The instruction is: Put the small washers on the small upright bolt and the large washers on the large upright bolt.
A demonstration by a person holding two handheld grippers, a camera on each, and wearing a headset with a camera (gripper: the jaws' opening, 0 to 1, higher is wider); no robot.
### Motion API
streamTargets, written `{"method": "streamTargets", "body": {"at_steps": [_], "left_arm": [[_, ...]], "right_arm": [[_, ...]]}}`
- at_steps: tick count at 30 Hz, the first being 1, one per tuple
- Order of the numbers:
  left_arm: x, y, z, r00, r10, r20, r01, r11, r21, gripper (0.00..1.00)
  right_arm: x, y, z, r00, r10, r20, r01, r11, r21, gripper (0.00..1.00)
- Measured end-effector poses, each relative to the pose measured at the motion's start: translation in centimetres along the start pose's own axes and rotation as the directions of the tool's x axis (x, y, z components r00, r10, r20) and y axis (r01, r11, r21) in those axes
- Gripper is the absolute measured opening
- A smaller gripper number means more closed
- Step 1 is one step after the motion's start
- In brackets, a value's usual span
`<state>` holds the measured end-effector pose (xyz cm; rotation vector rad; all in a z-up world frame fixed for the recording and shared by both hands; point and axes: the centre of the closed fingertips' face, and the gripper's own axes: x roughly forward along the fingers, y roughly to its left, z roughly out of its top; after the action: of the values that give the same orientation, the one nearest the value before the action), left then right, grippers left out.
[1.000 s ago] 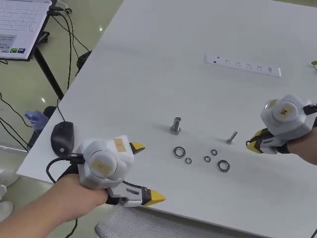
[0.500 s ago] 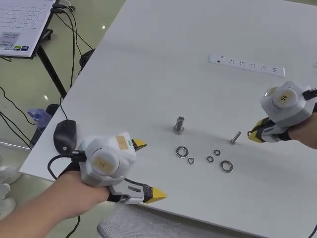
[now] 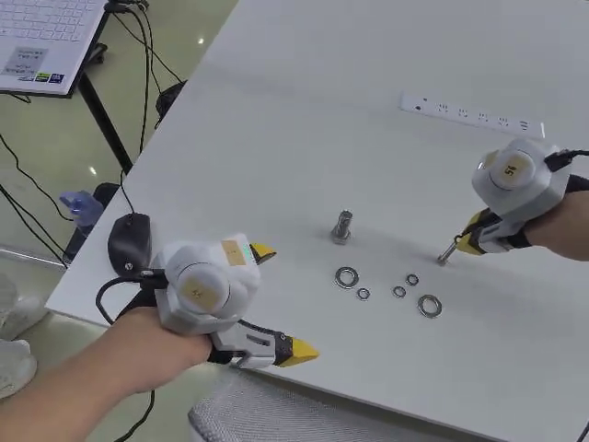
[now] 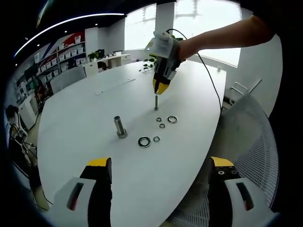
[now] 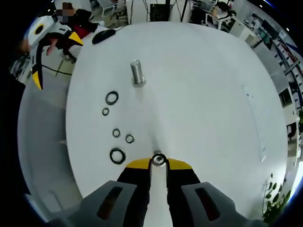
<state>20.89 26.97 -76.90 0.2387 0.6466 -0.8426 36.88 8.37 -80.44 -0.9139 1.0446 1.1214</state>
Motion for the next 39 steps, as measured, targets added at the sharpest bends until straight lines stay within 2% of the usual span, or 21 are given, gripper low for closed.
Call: {"method": "streamTargets", "body": {"at_steps": [7,23,39], "left_arm": [[0.1,0.5,-0.2,1.0000,0.008,-0.002,-0.008,1.000,-0.002,0.85],[-0.2,0.9,-1.0,0.9996,0.014,-0.023,-0.014,1.000,-0.010,0.82],[-0.2,1.0,-1.7,0.9994,0.009,-0.033,-0.010,1.000,-0.024,0.80]], "right_arm": [[0.4,-0.1,-0.3,0.9997,0.003,-0.025,-0.003,1.000,-0.010,0.12],[1.2,-0.1,-0.4,0.9989,0.008,-0.046,-0.009,1.000,-0.018,0.12],[3.1,0.0,-0.7,0.9979,0.018,-0.063,-0.019,1.000,-0.021,0.12]]}}
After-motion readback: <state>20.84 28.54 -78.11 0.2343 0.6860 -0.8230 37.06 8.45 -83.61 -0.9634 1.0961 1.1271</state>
